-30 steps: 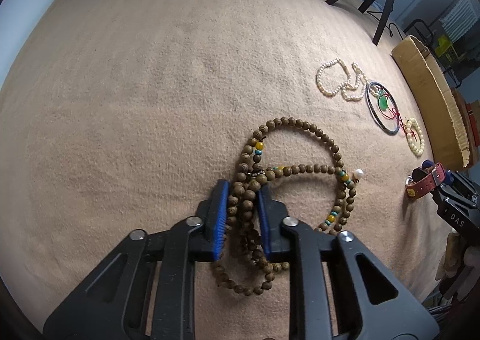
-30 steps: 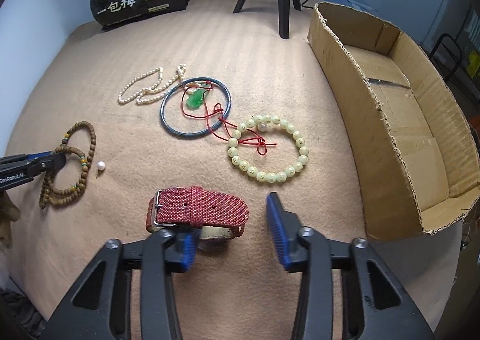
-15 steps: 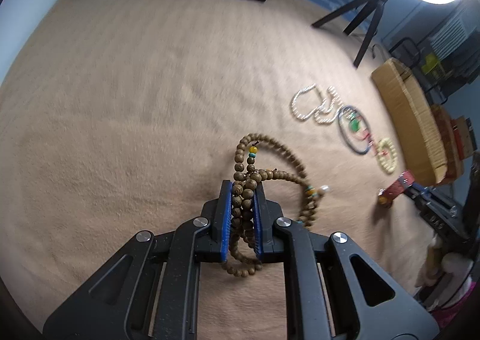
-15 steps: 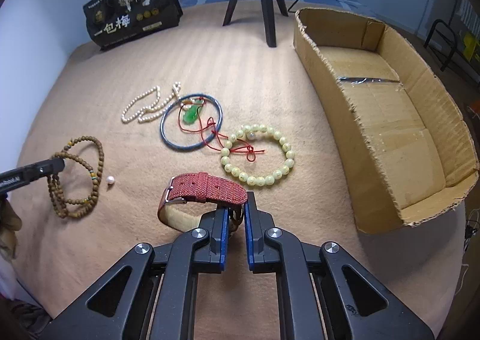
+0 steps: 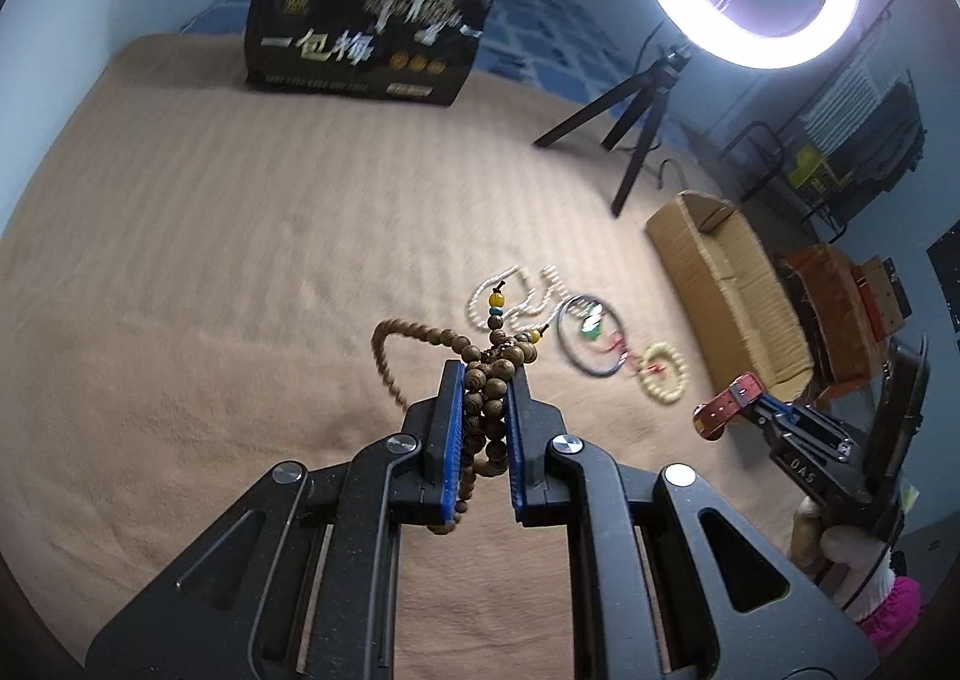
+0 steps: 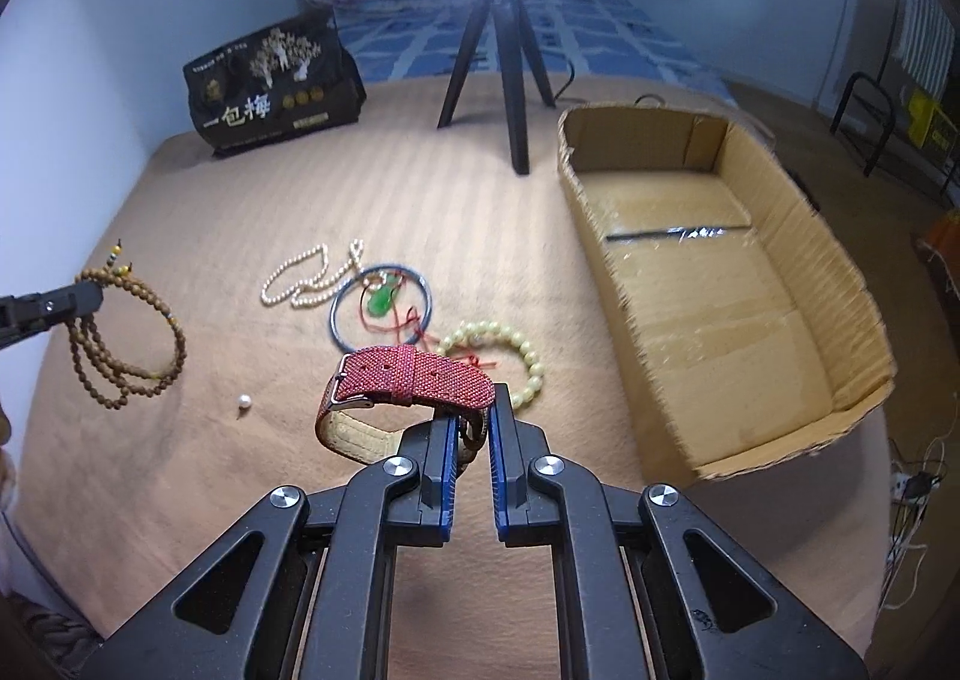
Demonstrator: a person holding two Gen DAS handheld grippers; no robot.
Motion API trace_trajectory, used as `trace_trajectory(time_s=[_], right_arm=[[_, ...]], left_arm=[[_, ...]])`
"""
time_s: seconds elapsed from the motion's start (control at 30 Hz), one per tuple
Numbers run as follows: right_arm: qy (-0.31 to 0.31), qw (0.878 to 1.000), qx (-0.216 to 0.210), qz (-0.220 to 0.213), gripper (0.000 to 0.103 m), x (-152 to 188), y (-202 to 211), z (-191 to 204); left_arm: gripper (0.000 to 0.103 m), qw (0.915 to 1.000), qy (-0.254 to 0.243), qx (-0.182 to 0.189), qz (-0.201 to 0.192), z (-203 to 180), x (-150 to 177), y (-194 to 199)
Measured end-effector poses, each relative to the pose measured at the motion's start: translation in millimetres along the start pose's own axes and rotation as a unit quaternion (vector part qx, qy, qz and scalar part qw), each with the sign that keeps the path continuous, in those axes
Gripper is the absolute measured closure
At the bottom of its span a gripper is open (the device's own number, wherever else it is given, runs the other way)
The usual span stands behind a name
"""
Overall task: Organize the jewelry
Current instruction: 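Carry the mala with the left gripper into the box while the right gripper drops the watch there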
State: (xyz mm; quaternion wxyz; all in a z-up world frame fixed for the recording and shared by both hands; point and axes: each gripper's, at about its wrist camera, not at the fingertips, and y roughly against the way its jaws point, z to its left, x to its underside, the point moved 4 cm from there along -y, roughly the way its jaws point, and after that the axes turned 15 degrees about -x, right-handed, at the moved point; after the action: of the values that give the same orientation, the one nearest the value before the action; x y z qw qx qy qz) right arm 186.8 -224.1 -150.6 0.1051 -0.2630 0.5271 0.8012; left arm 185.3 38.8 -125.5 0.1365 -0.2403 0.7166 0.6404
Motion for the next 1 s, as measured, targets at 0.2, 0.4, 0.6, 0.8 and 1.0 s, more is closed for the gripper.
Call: trace_trajectory(time_s=[0.2,0.4,0.6,0.8,1.0], right_arm=[[-0.009,1.0,0.009,-0.026,0.095,-8,18,-13],[-0.023,0.998,0.034,-0.054,0.095,-16,41,-39],[-0.049,0.995,0.056,-0.072,0.095,-20,60,-72],[-0.071,0.991,0.076,-0.081,0.095,-19,70,-102],[-0.089,0.988,0.091,-0.084,0.095,-20,73,-128]], left_arm=[[0.092,0.9994,-0.012,0.022,-0.026,-25,-12,19],[0.092,0.9973,-0.036,0.043,-0.046,-63,-18,31],[0.092,0.9946,-0.063,0.062,-0.054,-103,-23,32],[0.092,0.9916,-0.081,0.083,-0.058,-147,-30,27],[0.092,0.9884,-0.098,0.101,-0.056,-193,-34,16]])
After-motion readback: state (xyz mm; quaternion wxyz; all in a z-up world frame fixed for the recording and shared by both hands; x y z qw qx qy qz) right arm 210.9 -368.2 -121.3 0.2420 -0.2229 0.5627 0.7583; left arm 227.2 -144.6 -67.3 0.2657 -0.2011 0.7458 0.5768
